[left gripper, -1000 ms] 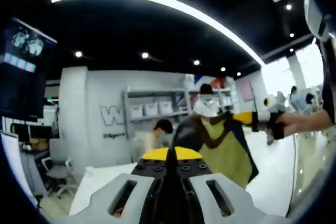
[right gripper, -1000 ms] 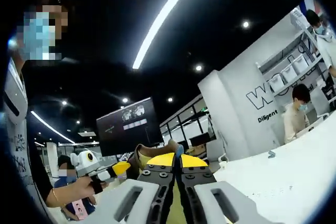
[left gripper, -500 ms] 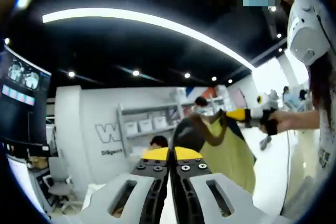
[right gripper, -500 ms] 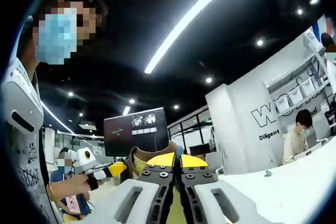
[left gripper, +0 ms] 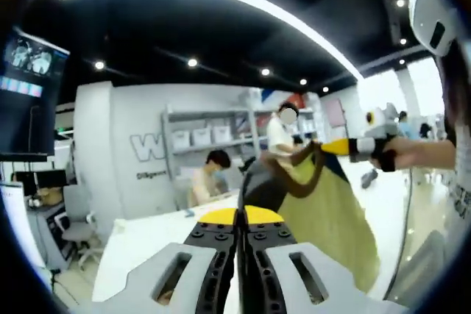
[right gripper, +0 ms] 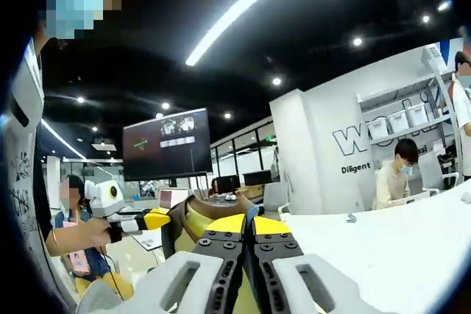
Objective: Fold the garment on the visible template until the final outline fits inside the template.
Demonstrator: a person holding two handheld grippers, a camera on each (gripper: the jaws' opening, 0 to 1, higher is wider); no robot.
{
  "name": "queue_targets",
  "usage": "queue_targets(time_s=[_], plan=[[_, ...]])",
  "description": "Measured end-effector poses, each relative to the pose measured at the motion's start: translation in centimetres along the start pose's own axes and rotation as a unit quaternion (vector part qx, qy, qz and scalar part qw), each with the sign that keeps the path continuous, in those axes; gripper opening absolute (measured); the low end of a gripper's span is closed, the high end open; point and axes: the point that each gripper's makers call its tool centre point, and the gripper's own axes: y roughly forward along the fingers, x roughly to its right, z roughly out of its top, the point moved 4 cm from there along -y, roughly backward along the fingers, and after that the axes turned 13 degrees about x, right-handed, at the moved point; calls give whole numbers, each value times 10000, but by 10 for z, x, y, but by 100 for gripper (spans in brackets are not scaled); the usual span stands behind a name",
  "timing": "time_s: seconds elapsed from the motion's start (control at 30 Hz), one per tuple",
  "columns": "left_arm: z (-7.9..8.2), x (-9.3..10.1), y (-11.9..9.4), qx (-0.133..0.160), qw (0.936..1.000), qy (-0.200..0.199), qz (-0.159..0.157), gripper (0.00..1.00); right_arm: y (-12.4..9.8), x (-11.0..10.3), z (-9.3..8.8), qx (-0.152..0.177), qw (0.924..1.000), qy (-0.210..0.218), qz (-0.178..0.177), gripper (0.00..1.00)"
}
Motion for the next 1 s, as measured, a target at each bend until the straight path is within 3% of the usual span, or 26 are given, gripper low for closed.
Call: queue_targets(time_s=[0.13,0.2,0.27,0.3,0.53,0.67,0.83,1.0], plan=[[-5,-2,5,-53,10000,47,-11,0,5,6,-8,-87,9999,-101,-103,0],[-29,-20,17,-487,9977,-295,380,0,10,12,-17,-168,9996,-175,-153,0],[-49,-33,28,-587,9971,-261,406,0,19,21,-33,-308,9989,-267,-228,0],[-68,-42,38,-806,9958,-165,395,0,25,34,-51,-458,9979,-316,-325,0],[-102,-48,52,-1118,9933,-154,267,0,31,66,-87,-731,9951,-255,-608,0],[-133,-59,58,-1292,9894,-491,447,0,34,79,-110,-924,9931,-213,-690,0],[-160,-65,69,-1436,9880,-398,418,0,39,95,-132,-1085,9910,-185,-764,0],[-195,-77,86,-1660,9846,-412,371,0,48,115,-162,-1480,9847,-482,-785,0]])
